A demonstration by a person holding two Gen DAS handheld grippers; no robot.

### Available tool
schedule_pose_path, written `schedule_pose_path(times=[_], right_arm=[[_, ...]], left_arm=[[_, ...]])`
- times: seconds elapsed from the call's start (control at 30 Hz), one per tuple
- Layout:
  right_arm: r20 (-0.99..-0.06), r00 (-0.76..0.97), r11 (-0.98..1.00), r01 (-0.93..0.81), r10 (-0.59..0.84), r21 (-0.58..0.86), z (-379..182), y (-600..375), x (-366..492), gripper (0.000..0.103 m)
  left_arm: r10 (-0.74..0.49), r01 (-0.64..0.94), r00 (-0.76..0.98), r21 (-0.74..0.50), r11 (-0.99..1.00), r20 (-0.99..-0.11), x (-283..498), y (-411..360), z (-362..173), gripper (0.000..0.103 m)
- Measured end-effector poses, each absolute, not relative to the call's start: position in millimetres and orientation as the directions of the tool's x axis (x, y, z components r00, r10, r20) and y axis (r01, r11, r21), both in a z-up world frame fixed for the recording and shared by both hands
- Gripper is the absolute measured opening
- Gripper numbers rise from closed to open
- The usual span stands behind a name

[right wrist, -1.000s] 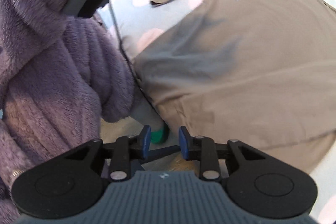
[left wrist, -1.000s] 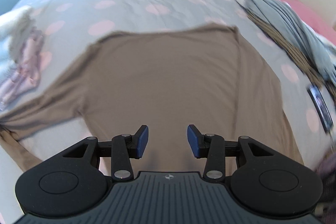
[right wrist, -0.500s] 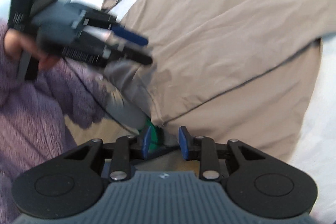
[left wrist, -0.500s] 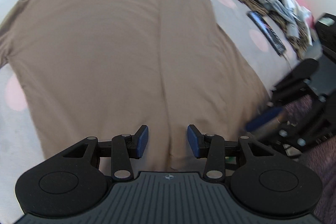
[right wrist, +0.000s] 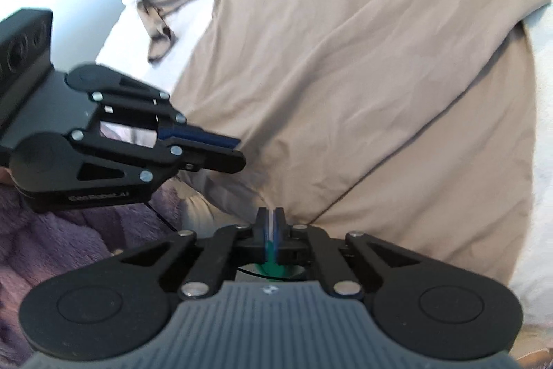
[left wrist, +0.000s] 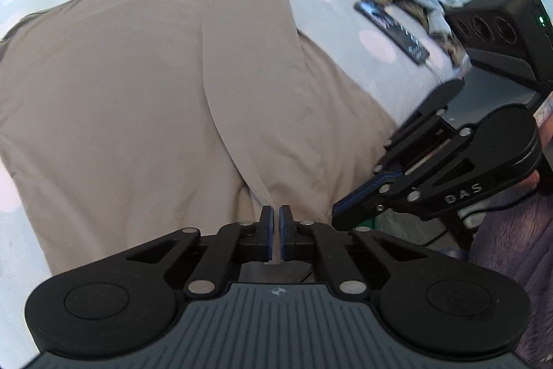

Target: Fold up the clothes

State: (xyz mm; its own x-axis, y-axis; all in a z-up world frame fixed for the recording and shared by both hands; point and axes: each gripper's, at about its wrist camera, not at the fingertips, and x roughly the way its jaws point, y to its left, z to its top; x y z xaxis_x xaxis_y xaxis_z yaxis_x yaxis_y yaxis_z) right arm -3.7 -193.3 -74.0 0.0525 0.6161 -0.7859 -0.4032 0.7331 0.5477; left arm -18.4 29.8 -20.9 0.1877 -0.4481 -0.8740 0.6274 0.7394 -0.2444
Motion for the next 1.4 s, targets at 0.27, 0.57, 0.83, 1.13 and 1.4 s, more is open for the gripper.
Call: schedule_pose_path(times=[0.27, 0.57, 0.83, 1.13, 1.4], right_arm=[[-0.77, 0.035, 0.718, -0.392, 0.637, 0.575, -40.9, -209.3, -7.9, 0.0], [-0.88, 0.056, 0.778, -0.497, 0.472, 0.385, -27.6, -231.9, -0.8, 0.004], [-0.89, 0.109, 0.821, -0.448, 0.443, 0.354, -46.2, -255.5, 4.3, 0.005], [-0.771, 0.097, 0.739, -0.381, 0.629, 0.555, -66.4, -227.5, -8.3, 0.033], [-0.767, 0.102, 0.757, -0.286, 0.634, 0.587, -98.0, -198.3, -0.2, 0.033]], left_arm=[[-0.563, 0.573, 0.209, -0.366, 0.733, -0.799, -22.6, 45.1, 11.7, 0.0], [-0.455, 0.532, 0.23, -0.28, 0.799, -0.86, -18.7, 41.8, 9.0, 0.0], [-0.291, 0.486, 0.226, -0.151, 0.861, -0.93, -11.0, 46.6, -16.5, 0.011], [-0.379, 0.528, 0.21, -0.221, 0.82, -0.901, -7.7, 45.2, -21.5, 0.038], [-0.395, 0.577, 0.225, -0.205, 0.791, -0.891, -13.9, 42.3, -21.7, 0.038]])
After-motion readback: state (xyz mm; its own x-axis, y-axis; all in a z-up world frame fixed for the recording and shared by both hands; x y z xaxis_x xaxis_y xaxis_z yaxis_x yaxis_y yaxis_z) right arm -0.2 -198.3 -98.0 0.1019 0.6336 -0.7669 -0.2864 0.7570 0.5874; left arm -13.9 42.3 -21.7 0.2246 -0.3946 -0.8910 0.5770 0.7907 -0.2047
